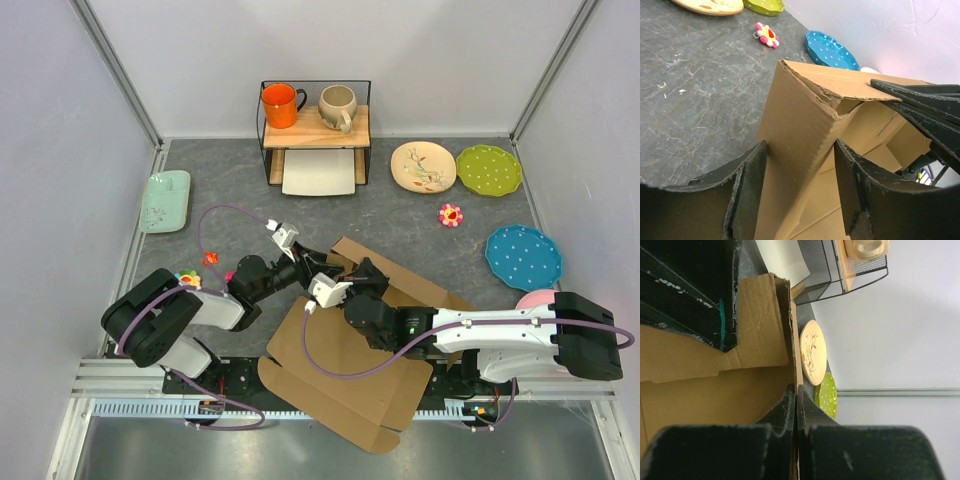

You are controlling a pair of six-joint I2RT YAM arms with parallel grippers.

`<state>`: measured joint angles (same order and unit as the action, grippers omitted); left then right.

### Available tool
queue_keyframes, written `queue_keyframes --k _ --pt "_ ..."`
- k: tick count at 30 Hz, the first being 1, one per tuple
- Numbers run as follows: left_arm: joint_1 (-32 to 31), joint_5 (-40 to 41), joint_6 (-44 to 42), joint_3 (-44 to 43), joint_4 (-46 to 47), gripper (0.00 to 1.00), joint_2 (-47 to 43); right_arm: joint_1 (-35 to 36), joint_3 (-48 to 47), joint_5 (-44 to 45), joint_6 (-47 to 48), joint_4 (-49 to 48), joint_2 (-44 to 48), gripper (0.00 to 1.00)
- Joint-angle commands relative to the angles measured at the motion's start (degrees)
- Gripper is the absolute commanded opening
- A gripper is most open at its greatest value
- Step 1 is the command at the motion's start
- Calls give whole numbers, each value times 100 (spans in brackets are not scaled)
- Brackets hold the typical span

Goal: Fold the paper box

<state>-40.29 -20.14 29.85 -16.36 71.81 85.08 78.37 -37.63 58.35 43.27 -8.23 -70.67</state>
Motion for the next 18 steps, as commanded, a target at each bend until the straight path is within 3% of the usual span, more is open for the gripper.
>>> queue_keyframes --k 1,6,10,14,18 --pt "-31 283 -497 -271 140 60 184 47 -227 -359 -284 -56 -87 0" --pt "-49 239 -611 -473 105 51 360 47 -271 -412 -336 32 -113 0" --pt "-75 309 -673 -517 184 23 396 47 -272 -412 -328 49 -113 0" --pt "-110 344 -822 -491 114 5 299 47 -280 -394 -336 58 -105 0" --pt "-207 615 -1129 -395 -105 2 1 56 -342 -386 -397 58 -96 0"
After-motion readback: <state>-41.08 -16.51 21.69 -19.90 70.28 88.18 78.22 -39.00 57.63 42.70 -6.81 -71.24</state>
